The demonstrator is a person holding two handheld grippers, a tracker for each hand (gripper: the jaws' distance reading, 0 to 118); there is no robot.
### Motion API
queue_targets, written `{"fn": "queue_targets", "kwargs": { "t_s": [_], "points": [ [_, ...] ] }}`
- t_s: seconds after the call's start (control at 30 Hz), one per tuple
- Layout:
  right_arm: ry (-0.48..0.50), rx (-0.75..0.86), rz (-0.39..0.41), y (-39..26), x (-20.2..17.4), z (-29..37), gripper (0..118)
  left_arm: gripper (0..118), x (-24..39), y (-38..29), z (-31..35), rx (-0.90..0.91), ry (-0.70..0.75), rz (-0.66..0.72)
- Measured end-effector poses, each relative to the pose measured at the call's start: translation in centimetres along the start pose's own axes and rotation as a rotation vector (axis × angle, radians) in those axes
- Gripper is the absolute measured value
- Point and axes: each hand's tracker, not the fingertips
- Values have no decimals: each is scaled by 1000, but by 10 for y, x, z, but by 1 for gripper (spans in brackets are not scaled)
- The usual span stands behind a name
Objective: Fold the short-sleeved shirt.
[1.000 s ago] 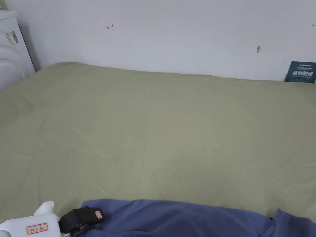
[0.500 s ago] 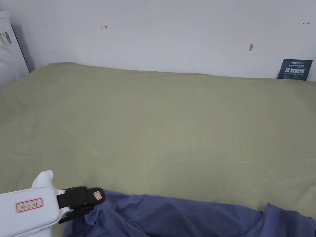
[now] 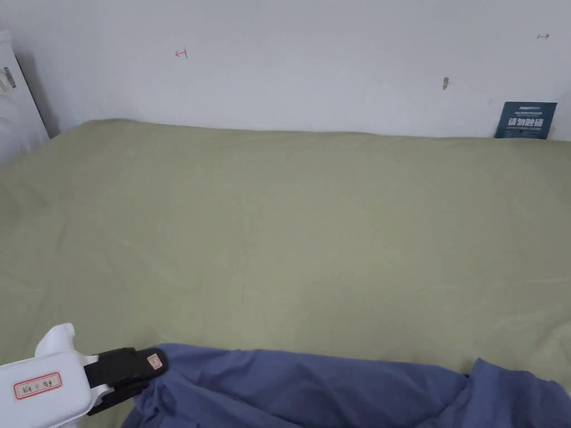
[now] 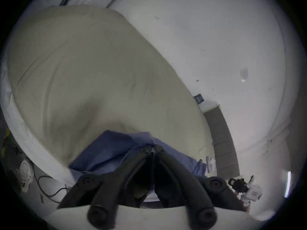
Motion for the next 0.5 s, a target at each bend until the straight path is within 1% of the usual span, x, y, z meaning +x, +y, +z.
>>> {"fn": "queue_targets", "kwargs": {
  "t_s": [0.07,0.13,0.27,0.33,0.43,0.5],
  "points": [
    [0,2,2,-1,0,1,0,3,25,-2,-6,-12,-57,-47],
    [3,-1,0,-2,1,3,0,3,52,-2,-17,-33,-104,-122],
    [7,5,-15,-2,6,7,0,3,114,-5,-52,-91,-154,-341],
    [0,8,-27,-3,11,9,0,3,154,-19,-75,-128,-157,-457],
    [-10,17,-44,-4,18,14,0,3,189,-39,-112,-201,-163,-523],
    [-18,23,-56,-5,22,17,0,3,203,-50,-139,-234,-181,-528]
  ]
}}
